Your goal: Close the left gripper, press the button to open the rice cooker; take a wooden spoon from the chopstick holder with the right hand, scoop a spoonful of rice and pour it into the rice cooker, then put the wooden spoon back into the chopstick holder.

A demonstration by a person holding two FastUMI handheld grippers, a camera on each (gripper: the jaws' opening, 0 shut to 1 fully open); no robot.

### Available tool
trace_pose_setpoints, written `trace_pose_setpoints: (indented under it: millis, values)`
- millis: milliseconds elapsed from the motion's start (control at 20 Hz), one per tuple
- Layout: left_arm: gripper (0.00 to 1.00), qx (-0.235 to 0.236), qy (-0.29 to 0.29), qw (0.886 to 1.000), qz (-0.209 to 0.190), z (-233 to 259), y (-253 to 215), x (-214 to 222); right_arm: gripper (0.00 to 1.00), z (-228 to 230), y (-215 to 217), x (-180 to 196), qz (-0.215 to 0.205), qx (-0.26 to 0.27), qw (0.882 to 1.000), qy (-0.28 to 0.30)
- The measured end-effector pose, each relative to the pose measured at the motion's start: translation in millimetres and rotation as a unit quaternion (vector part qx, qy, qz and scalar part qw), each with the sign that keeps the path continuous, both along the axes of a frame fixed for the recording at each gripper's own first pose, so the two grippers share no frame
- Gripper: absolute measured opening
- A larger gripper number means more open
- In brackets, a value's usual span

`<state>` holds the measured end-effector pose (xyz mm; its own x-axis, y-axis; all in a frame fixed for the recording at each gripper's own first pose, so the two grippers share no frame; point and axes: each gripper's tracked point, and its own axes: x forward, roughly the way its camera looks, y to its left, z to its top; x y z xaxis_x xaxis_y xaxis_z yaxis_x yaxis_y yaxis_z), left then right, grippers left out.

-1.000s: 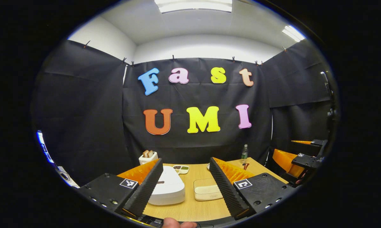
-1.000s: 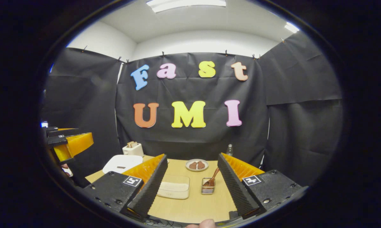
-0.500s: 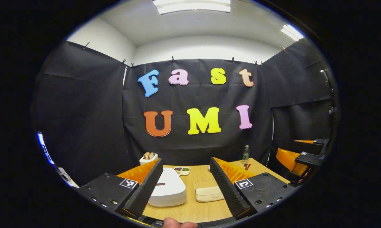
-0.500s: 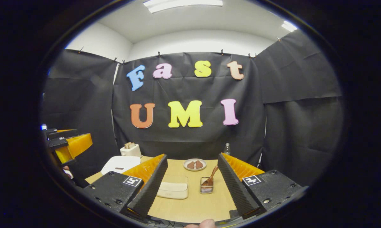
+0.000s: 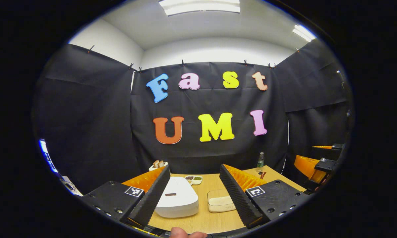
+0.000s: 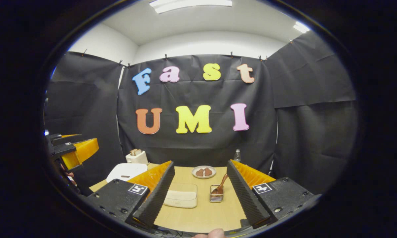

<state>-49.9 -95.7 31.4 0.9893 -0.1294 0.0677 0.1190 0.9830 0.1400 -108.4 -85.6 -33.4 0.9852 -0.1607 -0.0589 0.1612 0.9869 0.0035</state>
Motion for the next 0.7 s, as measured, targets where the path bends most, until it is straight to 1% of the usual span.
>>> trace_pose_setpoints:
  millis: [50,150,200,700]
  values:
    - [0.96,-0.001,-0.003,1.000,0.000,1.8,0.3,-0.3,0.96,0.6,1.4,1.1,0.000,-0.001,1.000,0.000]
    - [0.97,-0.003,-0.004,1.000,-0.001,2.4,1.2,1.8,1.00,3.4,3.0,2.8,-0.001,0.000,1.000,-0.004]
    - [0.97,-0.002,-0.004,1.000,0.000,2.4,2.2,2.0,0.96,3.2,4.0,3.6,-0.001,0.000,1.000,-0.004]
    - [0.97,0.001,-0.007,1.000,-0.005,0.7,7.3,6.8,0.97,-2.4,10.9,8.6,-0.010,0.002,1.000,0.000]
